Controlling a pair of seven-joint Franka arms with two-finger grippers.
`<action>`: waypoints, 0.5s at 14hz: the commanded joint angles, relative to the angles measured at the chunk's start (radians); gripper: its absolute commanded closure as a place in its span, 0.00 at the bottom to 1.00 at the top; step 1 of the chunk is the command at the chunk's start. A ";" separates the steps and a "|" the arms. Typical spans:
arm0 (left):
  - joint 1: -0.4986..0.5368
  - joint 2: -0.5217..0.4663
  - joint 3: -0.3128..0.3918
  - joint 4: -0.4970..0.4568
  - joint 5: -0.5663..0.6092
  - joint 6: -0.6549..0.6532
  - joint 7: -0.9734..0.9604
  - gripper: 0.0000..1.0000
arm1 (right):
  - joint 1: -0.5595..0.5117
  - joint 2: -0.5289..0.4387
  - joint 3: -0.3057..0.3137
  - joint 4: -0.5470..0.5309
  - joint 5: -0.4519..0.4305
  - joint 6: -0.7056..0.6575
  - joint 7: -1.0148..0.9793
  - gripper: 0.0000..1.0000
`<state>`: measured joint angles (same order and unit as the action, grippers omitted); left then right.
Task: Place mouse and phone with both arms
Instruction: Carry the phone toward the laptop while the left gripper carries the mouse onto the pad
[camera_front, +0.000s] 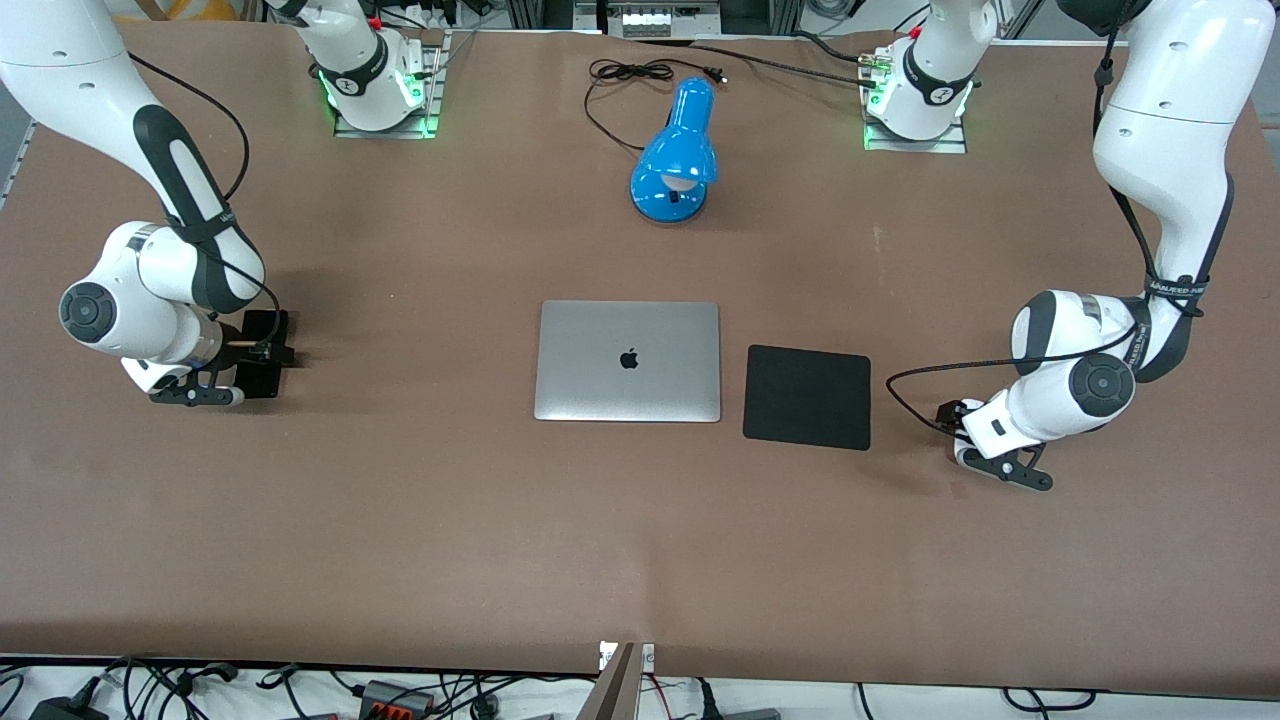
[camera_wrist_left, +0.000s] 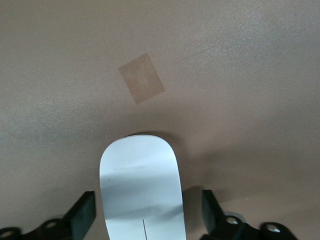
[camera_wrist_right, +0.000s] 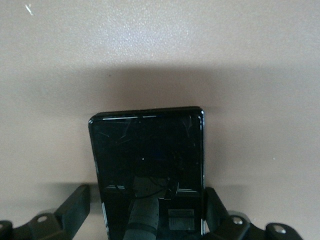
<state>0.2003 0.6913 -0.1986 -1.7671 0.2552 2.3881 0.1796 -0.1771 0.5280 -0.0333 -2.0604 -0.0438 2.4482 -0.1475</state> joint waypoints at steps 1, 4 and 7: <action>0.007 -0.016 -0.002 -0.020 0.029 0.013 -0.019 0.61 | -0.010 0.017 0.006 0.008 0.016 0.014 -0.049 0.28; 0.004 -0.027 -0.005 -0.006 0.029 0.000 -0.022 0.68 | -0.009 0.010 0.007 0.009 0.016 0.009 -0.052 0.72; -0.068 -0.062 -0.074 0.075 0.019 -0.240 -0.102 0.71 | -0.005 0.004 0.009 0.020 0.016 0.003 -0.075 0.79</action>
<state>0.1924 0.6717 -0.2216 -1.7379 0.2553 2.3005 0.1675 -0.1787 0.5191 -0.0338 -2.0559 -0.0429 2.4445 -0.1839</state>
